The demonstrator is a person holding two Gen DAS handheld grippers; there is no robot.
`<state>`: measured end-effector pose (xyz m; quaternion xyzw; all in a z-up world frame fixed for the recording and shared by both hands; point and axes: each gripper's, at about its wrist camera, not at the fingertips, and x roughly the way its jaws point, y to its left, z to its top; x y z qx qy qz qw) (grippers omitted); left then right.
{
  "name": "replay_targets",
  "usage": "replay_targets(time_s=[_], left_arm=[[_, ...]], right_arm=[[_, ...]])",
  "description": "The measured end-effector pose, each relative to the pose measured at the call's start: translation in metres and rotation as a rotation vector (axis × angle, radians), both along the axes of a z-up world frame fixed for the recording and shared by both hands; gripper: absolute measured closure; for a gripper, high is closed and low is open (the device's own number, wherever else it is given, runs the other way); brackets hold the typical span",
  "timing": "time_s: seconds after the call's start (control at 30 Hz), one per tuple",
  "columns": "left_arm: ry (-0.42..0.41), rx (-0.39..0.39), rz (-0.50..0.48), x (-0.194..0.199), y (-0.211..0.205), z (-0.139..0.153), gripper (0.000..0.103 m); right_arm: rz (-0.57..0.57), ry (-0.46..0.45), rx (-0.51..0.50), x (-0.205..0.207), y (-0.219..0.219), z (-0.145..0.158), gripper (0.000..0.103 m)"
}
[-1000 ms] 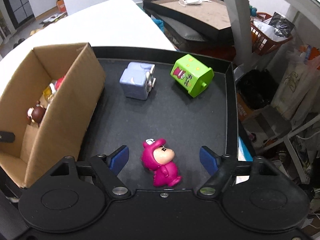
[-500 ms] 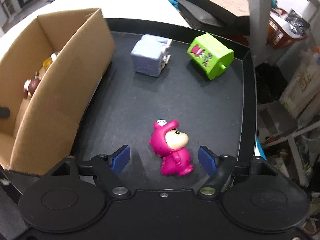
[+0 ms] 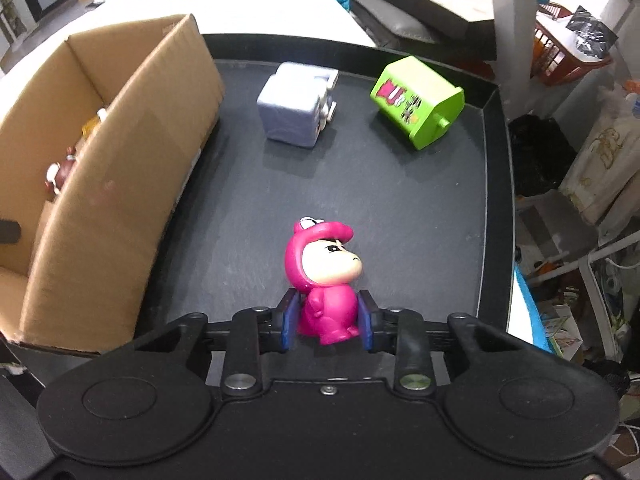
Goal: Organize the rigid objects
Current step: 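Grasp the pink pig figure with the right gripper, then carry the pink pig into the box and open the right gripper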
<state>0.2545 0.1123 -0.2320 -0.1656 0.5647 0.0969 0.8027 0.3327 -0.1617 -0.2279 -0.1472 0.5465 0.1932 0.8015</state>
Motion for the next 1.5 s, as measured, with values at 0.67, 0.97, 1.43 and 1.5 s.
replay_targets(time_s=[0.67,0.97,1.43,1.5], left_arm=[[-0.015,-0.040,-0.001,-0.001,0.006,-0.003,0.087],[-0.021,-0.057,-0.005,-0.003,0.010,-0.004,0.086],[-0.032,-0.075,-0.024,-0.004,0.013,-0.004,0.086],[-0.033,-0.078,-0.025,-0.004,0.014,-0.004,0.086]], right_arm=[[0.039,-0.122,0.060,-0.004,0.037,0.061,0.073],[0.071,-0.163,0.074,-0.003,0.066,0.080,0.073],[0.131,-0.183,0.076,-0.003,0.112,0.085,0.073],[0.138,-0.180,0.071,-0.002,0.118,0.083,0.073]])
